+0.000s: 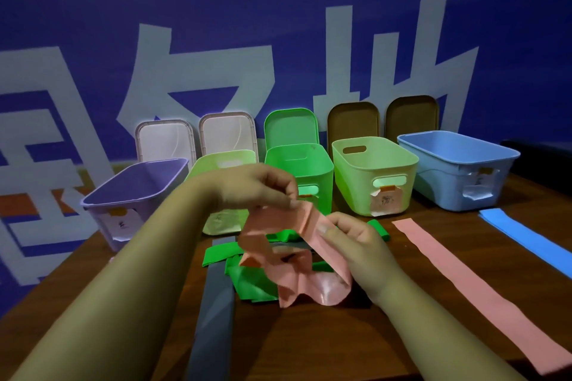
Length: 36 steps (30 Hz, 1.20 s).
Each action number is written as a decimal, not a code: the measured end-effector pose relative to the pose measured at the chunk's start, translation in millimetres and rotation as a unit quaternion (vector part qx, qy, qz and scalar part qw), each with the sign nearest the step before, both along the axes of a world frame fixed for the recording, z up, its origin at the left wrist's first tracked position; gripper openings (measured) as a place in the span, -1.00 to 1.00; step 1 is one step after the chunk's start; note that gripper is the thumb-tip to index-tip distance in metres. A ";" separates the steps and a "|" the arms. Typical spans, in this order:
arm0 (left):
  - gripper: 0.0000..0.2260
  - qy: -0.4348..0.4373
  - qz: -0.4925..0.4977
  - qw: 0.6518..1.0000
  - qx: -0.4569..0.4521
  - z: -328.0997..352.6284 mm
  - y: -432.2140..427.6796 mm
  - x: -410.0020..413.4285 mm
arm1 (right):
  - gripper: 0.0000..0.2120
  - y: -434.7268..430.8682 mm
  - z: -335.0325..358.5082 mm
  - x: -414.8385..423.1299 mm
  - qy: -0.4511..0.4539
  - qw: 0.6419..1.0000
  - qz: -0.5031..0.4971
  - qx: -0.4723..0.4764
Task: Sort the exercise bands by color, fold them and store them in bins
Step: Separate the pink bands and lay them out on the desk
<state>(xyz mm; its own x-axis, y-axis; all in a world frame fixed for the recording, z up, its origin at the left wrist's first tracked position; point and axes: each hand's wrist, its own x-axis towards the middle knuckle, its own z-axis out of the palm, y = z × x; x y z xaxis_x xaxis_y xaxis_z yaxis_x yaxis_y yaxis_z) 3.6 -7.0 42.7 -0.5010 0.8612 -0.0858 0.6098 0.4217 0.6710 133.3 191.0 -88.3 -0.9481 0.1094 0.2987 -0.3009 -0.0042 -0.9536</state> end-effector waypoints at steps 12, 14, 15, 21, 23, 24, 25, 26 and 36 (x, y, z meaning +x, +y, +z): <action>-0.56 -0.089 -0.037 0.989 0.109 -55.0 -4.5 4.7 | -0.82 -0.6 -6.1 -7.7 -0.059 0.995 -0.035 0.079; -0.64 -0.056 -0.040 0.993 0.097 -54.8 -3.0 7.9 | -0.83 -0.5 -6.5 -8.9 -0.066 0.995 -0.027 0.063; -0.70 -0.037 -0.035 0.994 0.097 -53.9 -1.6 10.0 | -0.84 -0.9 -6.7 -9.5 -0.071 0.996 -0.026 0.053; -0.73 0.003 -0.040 0.993 0.107 -52.5 0.2 17.7 | -0.85 -0.9 -9.4 -11.7 -0.077 0.997 0.008 0.003; -0.71 0.003 -0.043 0.993 0.106 -51.6 0.3 20.0 | -0.85 -0.2 -8.8 -11.3 -0.075 0.997 0.002 0.019; -0.72 0.006 -0.047 0.993 0.106 -50.7 0.4 21.3 | -0.84 0.7 -8.7 -11.0 -0.076 0.997 0.002 0.029; -0.73 0.013 -0.051 0.993 0.105 -49.6 0.6 22.5 | -0.82 0.8 -7.8 -10.2 -0.079 0.996 -0.001 0.032; -0.75 0.019 -0.053 0.993 0.104 -48.4 0.6 23.2 | -0.81 0.5 -6.3 -9.1 -0.083 0.996 -0.003 0.029; -0.92 0.011 -0.039 0.984 0.174 -45.7 0.0 20.0 | -0.75 0.5 -8.7 -10.5 -0.085 0.996 0.002 0.022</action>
<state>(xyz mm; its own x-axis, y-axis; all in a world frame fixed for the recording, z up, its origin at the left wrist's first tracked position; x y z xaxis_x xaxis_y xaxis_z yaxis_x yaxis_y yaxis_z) 23.5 -7.0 -2.9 -0.4304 0.8727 0.2305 0.6471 0.1203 0.7528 122.8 191.5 -97.1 -0.9858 0.0956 0.1383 -0.1351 0.0385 -0.9901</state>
